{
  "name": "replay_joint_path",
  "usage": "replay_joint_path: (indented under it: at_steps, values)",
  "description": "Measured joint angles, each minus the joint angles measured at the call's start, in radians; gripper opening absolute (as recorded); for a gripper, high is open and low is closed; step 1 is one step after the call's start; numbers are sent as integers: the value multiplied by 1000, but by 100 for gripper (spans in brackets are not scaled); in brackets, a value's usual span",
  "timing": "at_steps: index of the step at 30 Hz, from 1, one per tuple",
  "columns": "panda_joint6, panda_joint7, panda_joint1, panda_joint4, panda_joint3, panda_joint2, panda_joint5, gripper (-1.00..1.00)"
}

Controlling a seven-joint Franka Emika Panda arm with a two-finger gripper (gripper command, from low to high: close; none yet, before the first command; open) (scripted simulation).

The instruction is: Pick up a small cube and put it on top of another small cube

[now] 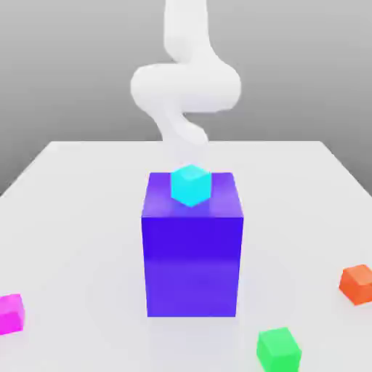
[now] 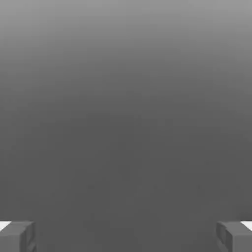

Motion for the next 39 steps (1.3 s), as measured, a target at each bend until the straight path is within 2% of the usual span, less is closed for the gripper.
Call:
replay_joint_path:
  at_steps: [17,27,32,33,39]
  values:
    - [213,294,-231,-37,-152,622,45,0]
    - [332,406,-367,-57,-220,991,154,0]
    - [451,371,-428,-27,-169,1173,232,0]
    - [470,365,-437,-22,-158,1198,240,-100]
    - [480,363,-443,-19,-152,1210,244,-100]
